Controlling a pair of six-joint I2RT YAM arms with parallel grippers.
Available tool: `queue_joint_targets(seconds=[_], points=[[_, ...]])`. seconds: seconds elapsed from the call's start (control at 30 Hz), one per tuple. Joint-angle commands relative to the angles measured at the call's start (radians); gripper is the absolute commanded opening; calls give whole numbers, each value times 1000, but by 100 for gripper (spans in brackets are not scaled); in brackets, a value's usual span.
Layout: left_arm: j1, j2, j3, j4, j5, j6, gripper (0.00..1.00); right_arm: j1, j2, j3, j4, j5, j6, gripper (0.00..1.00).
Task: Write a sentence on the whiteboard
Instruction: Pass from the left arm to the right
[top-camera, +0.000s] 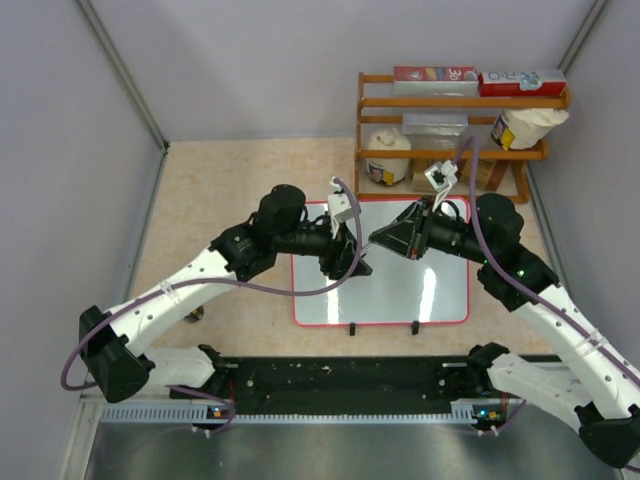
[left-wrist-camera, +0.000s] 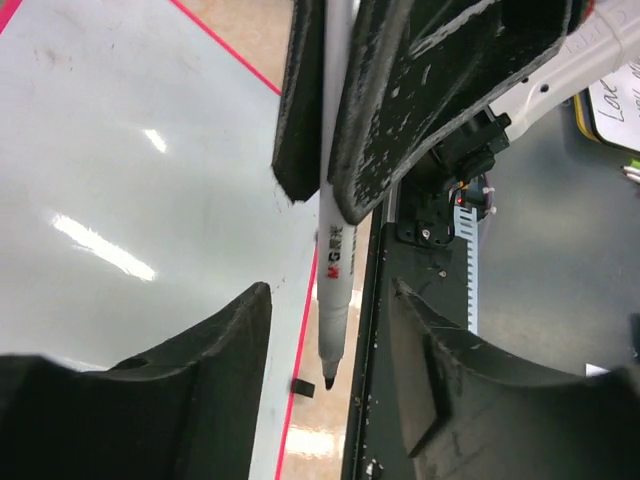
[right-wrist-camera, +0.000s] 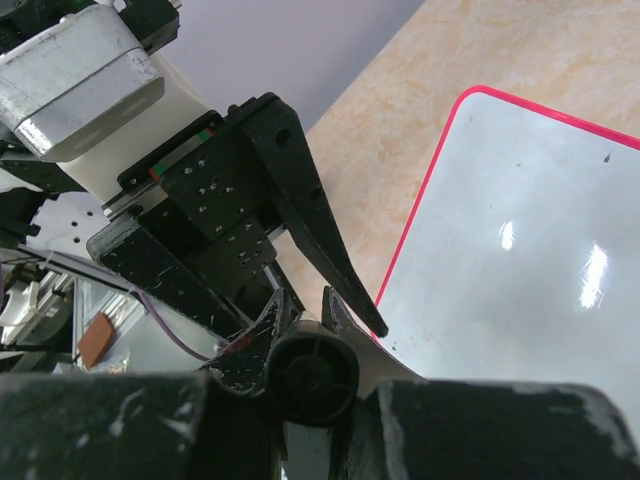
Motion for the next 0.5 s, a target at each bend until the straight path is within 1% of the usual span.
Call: queue_joint_targets(seconds=[0.0, 0.03, 0.07, 0.13, 0.17, 0.27, 0.3, 0.37, 0.4, 0.47], points=[[-3, -67, -32, 58, -97, -43, 69, 0, -34, 15, 0, 53, -29, 0], [0, -91, -58, 81, -151, -60, 74, 0, -37, 13, -13, 68, -34, 0], [2, -102, -69, 91, -177, -75, 77, 0, -40, 12, -23, 79, -42, 0], [23, -128, -102, 108, -225, -121, 81, 0, -45, 8, -36, 114, -52, 0], [37, -133, -112, 108, -231, -138, 81, 0, -45, 5, -54, 127, -56, 0], [121, -136, -161, 114, -199, -198, 82, -1, -48, -7, -77, 173, -78, 0], [184, -133, -173, 112, -182, -234, 82, 0, -50, -8, -83, 197, -83, 0], [251, -128, -214, 123, -125, -270, 82, 0, -51, -16, -93, 209, -94, 0], [318, -127, -230, 129, -102, -302, 82, 0, -53, -19, -96, 220, -98, 0], [385, -133, -274, 158, -52, -333, 82, -1, -57, -27, -97, 231, -106, 0]])
